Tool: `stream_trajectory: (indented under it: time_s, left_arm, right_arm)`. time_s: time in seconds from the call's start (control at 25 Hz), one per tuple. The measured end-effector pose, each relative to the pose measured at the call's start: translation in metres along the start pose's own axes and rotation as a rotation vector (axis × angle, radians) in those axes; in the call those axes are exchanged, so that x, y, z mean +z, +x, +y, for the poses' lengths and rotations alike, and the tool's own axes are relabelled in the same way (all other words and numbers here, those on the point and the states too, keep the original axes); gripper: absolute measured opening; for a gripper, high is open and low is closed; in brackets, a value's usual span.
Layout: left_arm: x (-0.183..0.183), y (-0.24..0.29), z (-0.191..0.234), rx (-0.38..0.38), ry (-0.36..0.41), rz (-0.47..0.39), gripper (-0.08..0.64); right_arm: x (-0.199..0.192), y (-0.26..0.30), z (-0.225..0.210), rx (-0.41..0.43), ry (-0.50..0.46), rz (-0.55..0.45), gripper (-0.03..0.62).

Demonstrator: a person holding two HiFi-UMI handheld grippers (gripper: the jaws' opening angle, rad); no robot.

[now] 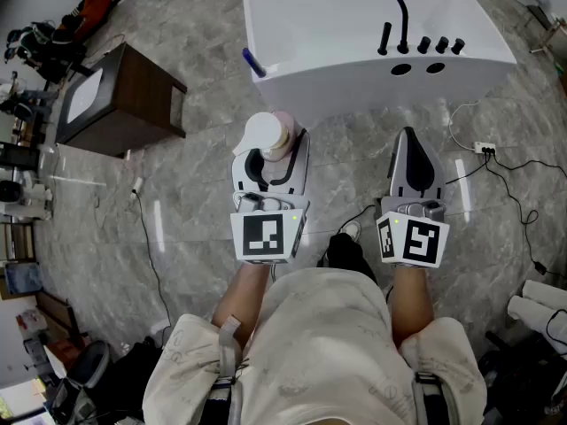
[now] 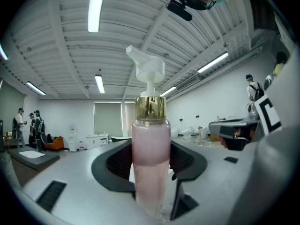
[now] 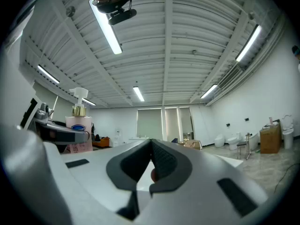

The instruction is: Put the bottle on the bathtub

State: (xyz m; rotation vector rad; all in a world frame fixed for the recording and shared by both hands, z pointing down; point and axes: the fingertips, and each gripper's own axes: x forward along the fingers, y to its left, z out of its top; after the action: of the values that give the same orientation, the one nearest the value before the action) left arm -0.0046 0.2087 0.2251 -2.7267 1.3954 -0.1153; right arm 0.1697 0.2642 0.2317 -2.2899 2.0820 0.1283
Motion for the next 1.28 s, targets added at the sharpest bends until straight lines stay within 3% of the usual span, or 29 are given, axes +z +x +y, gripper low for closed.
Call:
stream_trajectory:
  time_s: [0.32, 0.64, 0.88, 1.28]
  left_arm:
    - [-0.008, -0.164, 0.093, 0.109, -0.037, 0.021, 0.218]
    - [-0.002, -0.285, 0.134, 0.192, -0.046, 0.032, 0.218]
    - [0.005, -0.313, 0.14, 0.208, -0.063, 0.016, 0.218]
    - [0.016, -0.296, 0.144, 0.267, -0.044, 0.01, 0.218]
  right_arm:
    - [0.012, -0.08, 0.155, 0.126, -0.031, 0.041, -0.011]
    - [0.057, -0.146, 0.241, 0.18, -0.031, -0.008, -0.011]
    - [0.073, -0.156, 0.264, 0.221, -0.041, -0.025, -0.011]
    - [0.068, -0.123, 0.258, 0.274, -0.001, -0.029, -0.011]
